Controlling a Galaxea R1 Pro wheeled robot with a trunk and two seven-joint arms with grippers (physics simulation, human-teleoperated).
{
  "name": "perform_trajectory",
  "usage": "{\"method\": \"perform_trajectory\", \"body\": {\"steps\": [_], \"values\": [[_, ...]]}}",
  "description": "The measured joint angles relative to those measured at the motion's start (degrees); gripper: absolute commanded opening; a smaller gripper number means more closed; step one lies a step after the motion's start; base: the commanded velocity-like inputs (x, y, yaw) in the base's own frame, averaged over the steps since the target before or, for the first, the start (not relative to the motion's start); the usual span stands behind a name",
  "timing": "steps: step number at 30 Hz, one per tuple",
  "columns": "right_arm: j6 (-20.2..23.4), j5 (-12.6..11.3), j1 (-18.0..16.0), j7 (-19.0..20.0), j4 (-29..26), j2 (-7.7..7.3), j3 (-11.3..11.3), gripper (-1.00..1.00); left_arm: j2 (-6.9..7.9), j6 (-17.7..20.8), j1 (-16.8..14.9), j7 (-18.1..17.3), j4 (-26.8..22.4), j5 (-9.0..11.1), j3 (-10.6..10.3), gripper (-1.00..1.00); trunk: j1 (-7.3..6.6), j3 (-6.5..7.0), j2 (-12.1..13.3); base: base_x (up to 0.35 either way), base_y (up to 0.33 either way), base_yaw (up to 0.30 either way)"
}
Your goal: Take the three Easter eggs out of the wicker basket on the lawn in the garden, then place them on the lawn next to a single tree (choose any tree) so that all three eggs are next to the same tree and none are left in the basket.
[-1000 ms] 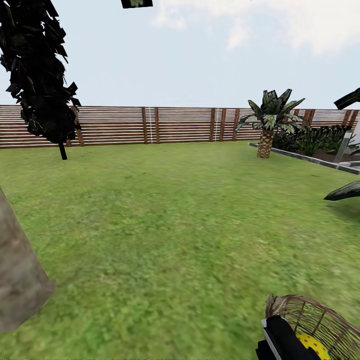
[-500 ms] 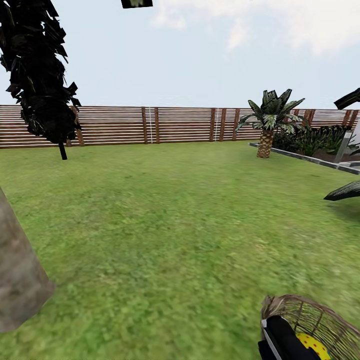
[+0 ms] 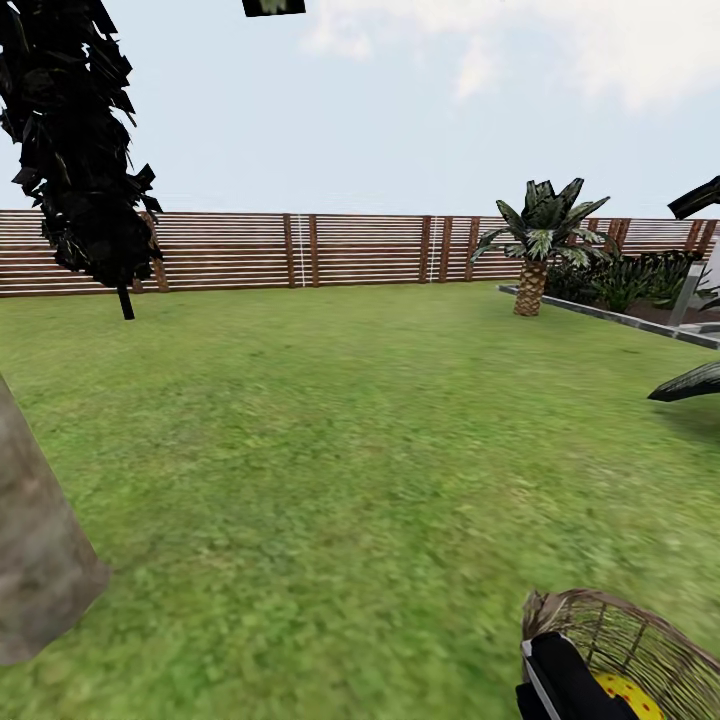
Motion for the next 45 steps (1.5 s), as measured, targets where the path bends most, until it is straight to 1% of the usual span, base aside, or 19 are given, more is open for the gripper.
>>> {"method": "perform_trajectory", "body": {"steps": [4, 9, 10, 12, 13, 15, 18, 21, 24, 28, 29, 30, 31, 34, 37, 38, 41, 44, 45], "values": [[0.0, -0.8, 0.0, 0.8, -0.6, -0.19, 0.0, -1.0, 0.0, 0.0, 0.0, 0.0, 0.1, -0.1, 0.0, 1.0, 0.0, 0.01, 0.0, 0.0, 0.0, 0.0], [0.0, -0.7, 0.0, 0.8, -0.6, -0.17, -0.2, -1.0, 0.0, 0.0, 0.0, 0.0, 0.2, -0.1, 0.0, 1.0, 0.0, 0.01, 0.0, 0.0, 0.0, 0.0], [-0.3, -1.4, 0.0, 0.5, -0.8, -0.49, 0.1, -1.0, 0.33, -0.3, 0.2, 0.0, -0.1, -0.3, 0.2, 1.0, 0.0, 0.0, 0.0, 0.0, 0.0, 0.0], [-0.9, -1.6, 0.0, 0.5, -1.5, -0.34, 0.6, -1.0, 0.97, -0.8, 0.2, 0.1, -0.7, -0.4, 0.1, 1.0, 0.0, 0.01, 0.0, 0.0, 0.0, 0.0], [-1.2, -2.0, 0.0, 0.3, -1.8, -0.58, 0.3, -1.0, 1.3, -1.1, 0.2, 0.1, -1.0, -0.3, 0.1, 1.0, 0.0, 0.01, 0.0, 0.0, 0.0, 0.0], [-1.9, -1.5, 0.0, 0.2, -2.5, 0.0, 0.0, -1.0, 1.95, -1.7, 0.2, 0.2, -1.6, -0.3, 0.4, 1.0, 0.0, 0.01, 0.0, 0.0, 0.0, 0.0], [-2.9, -2.3, 0.0, 0.2, -3.5, -0.32, -0.2, -1.0, 2.91, -2.7, 0.2, 0.1, -2.6, -0.4, 0.4, 1.0, 0.0, 0.01, 0.0, 0.0, 0.0, 0.0], [-3.5, -3.4, 0.0, 0.1, -4.1, -0.45, -0.3, -1.0, 2.96, -3.7, 0.2, 0.1, -3.5, -0.3, 0.4, 1.0, 0.0, 0.01, 0.0, 0.0, 0.0, 0.0], [-3.7, -3.2, 0.0, 0.1, -3.9, -0.39, -0.3, -1.0, 2.68, -5.0, 0.2, 0.3, -3.5, -0.3, 0.1, 1.0, -0.02, 0.03, 0.0, 0.0, 0.0, 0.0], [-3.8, -2.9, 0.0, 0.0, -3.8, -0.15, -0.2, -1.0, 2.52, -5.0, 0.2, 0.3, -3.5, -0.3, 0.0, 1.0, -0.02, 0.02, 0.0, 0.0, 0.0, 0.0], [-4.0, -2.3, 0.0, -0.1, -3.5, -0.17, -0.2, -1.0, 2.49, -5.0, 0.2, 0.3, -3.5, -0.2, 0.0, 1.0, -0.21, 0.18, 0.4, 0.0, 0.0, 0.0], [-4.1, -0.6, 0.0, -0.1, -2.5, -0.08, -0.2, -1.0, 2.47, -5.0, 0.2, 0.2, -3.5, -0.1, 0.0, 1.0, -0.43, 0.35, 0.8, 0.0, 0.0, 0.0], [-4.5, 0.4, 0.0, -0.1, -1.8, 0.02, -0.1, -1.0, 2.46, -5.0, 0.2, 0.2, -3.5, -0.1, 0.0, 1.0, -0.65, 0.54, 1.2, 0.0, 0.0, 0.0], [-5.1, -1.6, 0.0, -0.1, -1.3, -0.08, -0.2, -1.0, 2.49, -5.0, 0.2, 0.2, -3.5, -0.2, 0.0, 1.0, -1.31, 1.08, 2.4, 0.0, 0.0, 0.017], [-5.2, 0.0, 0.0, -0.1, -1.3, -0.43, -0.2, -1.0, 2.74, -4.6, 0.2, 0.1, -4.3, -0.1, 0.6, 1.0, -1.97, 1.62, 3.6, 0.0, 0.0, 0.23], [-5.2, 0.0, 0.0, -0.1, -1.4, -0.48, -0.3, -1.0, 2.98, -4.5, 0.2, 0.1, -4.7, -0.1, 0.7, 1.0, -2.19, 1.8, 4.0, 0.0, 0.0, 0.281], [-5.2, -1.7, 0.0, 0.0, -1.4, -0.47, -0.2, -1.0, 2.84, -4.4, 0.2, 0.1, -5.0, -0.1, 0.7, 1.0, -2.85, 2.33, 5.2, 0.0, 0.0, 0.287], [-5.2, -0.1, 0.0, -0.1, -1.4, -0.44, -0.2, -1.0, 2.73, -4.5, 0.2, 0.1, -4.9, -0.1, 0.7, 1.0, -3.51, 2.87, 6.4, 0.0, 0.0, 0.288], [-5.2, -0.1, 0.0, -0.1, -1.4, -0.39, -0.2, -1.0, 2.73, -4.5, 0.2, 0.1, -4.9, -0.1, 0.7, 1.0, -3.73, 3.05, 6.8, 0.0, 0.0, 0.288]]}}
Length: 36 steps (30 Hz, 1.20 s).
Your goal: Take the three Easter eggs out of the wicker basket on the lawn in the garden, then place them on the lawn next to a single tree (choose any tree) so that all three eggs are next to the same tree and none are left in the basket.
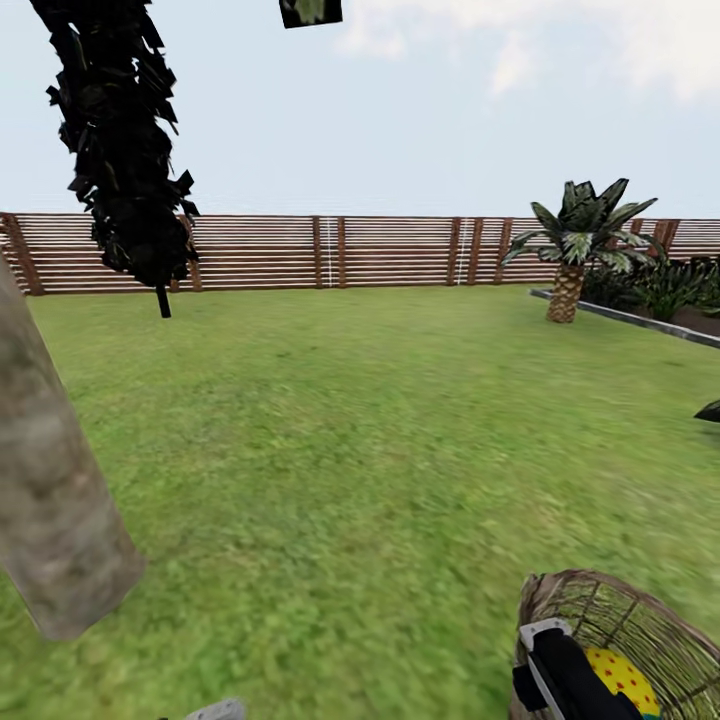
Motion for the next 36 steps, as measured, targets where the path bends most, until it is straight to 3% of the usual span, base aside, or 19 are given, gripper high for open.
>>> {"method": "perform_trajectory", "body": {"steps": [11, 13, 15, 17, 19, 20, 22, 23, 25, 28, 29, 31, 36], "values": [[-0.1, -0.2, 0.0, -0.1, 0.1, 0.49, 0.3, -1.0, 0.54, 0.1, 0.0, 0.0, -0.8, 0.0, 0.1, 1.0, -2.42, 1.97, 4.4, 0.0, 0.0, 0.29], [-0.1, -0.3, 0.0, -0.1, 0.1, 0.49, 0.3, -1.0, 0.66, 0.1, 0.0, -0.1, -1.6, 0.0, 1.4, 1.0, -2.86, 2.33, 5.2, 0.0, 0.0, 0.291], [-0.1, -0.4, 0.0, -0.1, 0.0, 0.46, 0.3, -1.0, 1.31, 0.2, 0.0, 0.0, -6.3, -0.3, 2.4, 1.0, -3.3, 2.7, 6.0, 0.0, 0.0, 0.29], [0.0, -0.2, 0.0, -0.1, -0.3, 0.54, 0.4, -1.0, 3.95, 3.3, -0.4, 0.1, -16.0, -0.3, 2.9, 1.0, -3.74, 3.06, 6.8, 0.0, 0.0, 0.291], [0.0, -0.5, 0.0, -0.1, -0.5, 0.53, 0.4, -1.0, 4.82, 5.0, -3.1, 0.3, -18.2, -0.1, 3.4, 1.0, -4.17, 3.42, 7.6, 0.0, 0.0, 0.29], [0.0, -0.4, 0.0, -0.1, -0.6, 0.58, 0.4, -1.0, 4.96, 5.0, -6.3, 0.4, -16.8, -0.1, 3.7, 1.0, -4.39, 3.6, 8.0, 0.0, 0.0, 0.29], [0.0, 0.4, 0.0, 0.0, -0.6, 1.3, 1.2, -1.0, 5.1, 1.5, -9.1, 0.4, -15.0, -0.3, 4.0, 1.0, -4.83, 3.96, 8.8, 0.0, 0.0, 0.29], [0.0, 0.5, 0.0, -0.1, -0.7, 2.12, 2.3, -1.0, 5.18, -0.8, -9.4, 0.4, -14.7, -0.5, 5.0, 1.0, -5.05, 4.14, 9.2, 0.0, 0.0, 0.29], [-0.1, -2.3, 0.0, -0.1, -0.7, 2.55, 3.0, -1.0, 5.31, -1.7, -9.6, 0.3, -13.3, -0.5, 6.9, 1.0, -5.49, 4.48, 10.0, 0.0, 0.0, 0.29], [0.1, 0.7, 0.0, -0.1, -0.7, 2.47, 3.0, -1.0, 6.3, -0.2, -9.6, 0.3, -12.3, -0.9, 8.5, 1.0, -6.15, 5.03, 11.2, 0.0, 0.0, 0.29], [0.1, 0.7, 0.0, -0.1, -0.7, 2.43, 2.9, -1.0, 7.88, 1.2, -9.6, 1.3, -11.9, -2.3, 9.2, 1.0, -6.37, 5.21, 11.6, 0.0, 0.0, 0.29], [0.0, -0.8, 0.0, 0.0, -0.7, 2.43, 2.9, -1.0, 9.3, 1.7, -9.6, 1.6, -12.0, -2.5, 13.8, 1.0, -6.81, 5.56, 12.4, 0.0, 0.0, 0.29], [0.0, -0.1, 0.0, -0.1, -0.7, 2.51, 3.1, -1.0, 9.42, 1.9, -9.6, 1.7, -11.9, -2.5, 14.8, 1.0, -7.91, 6.46, 14.4, 0.0, 0.0, 0.29]]}}
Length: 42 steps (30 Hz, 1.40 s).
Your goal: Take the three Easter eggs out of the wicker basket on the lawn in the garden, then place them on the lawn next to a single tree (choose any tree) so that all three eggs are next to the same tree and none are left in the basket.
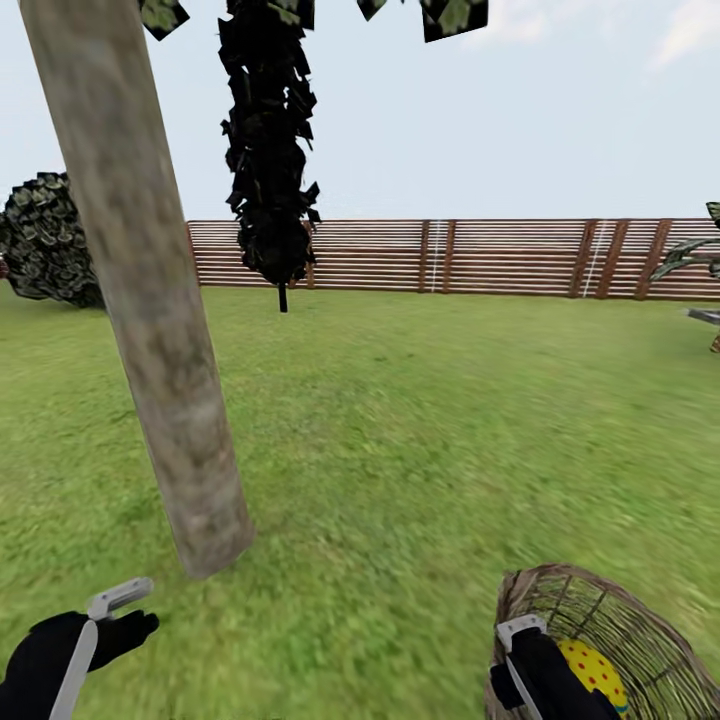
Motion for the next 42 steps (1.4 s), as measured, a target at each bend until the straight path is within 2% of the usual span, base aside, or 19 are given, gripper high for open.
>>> {"method": "perform_trajectory", "body": {"steps": [25, 29, 42], "values": [[0.0, -0.1, 0.0, 0.0, 0.0, 0.13, 0.3, -1.0, -0.39, -0.1, 0.0, -0.1, 0.1, 0.2, -0.2, 1.0, -5.49, 4.49, 10.0, 0.0, 0.0, 0.29], [0.0, -0.2, 0.0, 0.0, 0.1, 0.15, 1.7, -1.0, -0.33, -0.1, 0.0, -0.1, 0.1, 0.2, -0.1, 1.0, -6.37, 5.21, 11.6, 0.0, 0.0, 0.29], [0.0, -0.1, 0.0, 0.0, 0.1, 0.09, 1.7, -1.0, -0.42, -0.1, 0.0, -0.1, 0.2, 0.3, -0.2, 1.0, -9.23, 7.54, 16.8, 0.0, 0.0, 0.29]]}}
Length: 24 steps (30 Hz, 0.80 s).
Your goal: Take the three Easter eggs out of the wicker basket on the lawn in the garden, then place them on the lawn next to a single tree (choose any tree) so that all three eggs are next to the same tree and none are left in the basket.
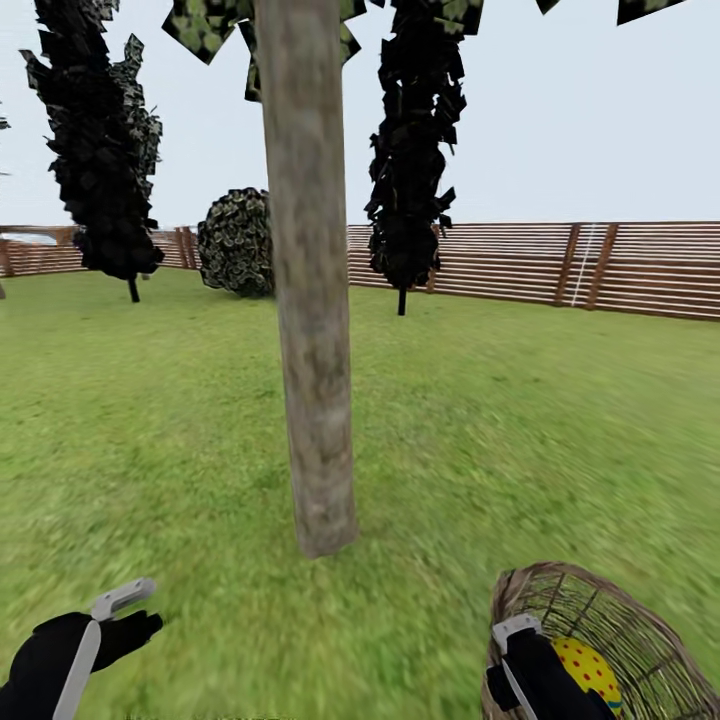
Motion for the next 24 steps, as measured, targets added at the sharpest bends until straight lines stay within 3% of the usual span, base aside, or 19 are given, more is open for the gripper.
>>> {"method": "perform_trajectory", "body": {"steps": [3, 5, 8, 12, 24], "values": [[-0.2, 0.0, 0.0, 0.1, -0.1, 0.0, -0.1, -1.0, 0.03, 0.0, 0.0, 0.0, 0.0, 0.1, 0.1, 1.0, -0.66, 0.54, 1.2, 0.0, 0.0, 0.29], [-2.7, -1.4, 0.0, 0.4, -2.7, -0.13, -0.9, -1.0, -0.07, 0.0, 0.0, 0.0, 0.0, 0.0, 0.0, 1.0, -1.1, 0.9, 2.0, 0.0, 0.0, 0.289], [-2.9, -0.4, 0.0, 0.3, -3.6, -0.17, -1.1, -1.0, -0.28, 0.1, 0.0, 0.0, 0.1, 0.0, -0.1, 1.0, -1.76, 1.44, 3.2, 0.0, 0.0, 0.288], [-2.8, -0.9, 0.0, 0.2, -3.7, -0.18, -1.1, -1.0, -0.35, 0.0, 0.0, 0.0, 0.9, 0.0, -0.2, 1.0, -2.64, 2.15, 4.8, 0.0, 0.0, 0.288], [-2.8, -0.8, 0.0, 0.2, -3.8, -0.14, -0.9, -1.0, -0.53, -0.2, 0.0, 0.1, 4.0, 0.0, -0.3, 1.0, -2.21, 1.8, 4.0, 0.0, 0.0, 0.285]]}}
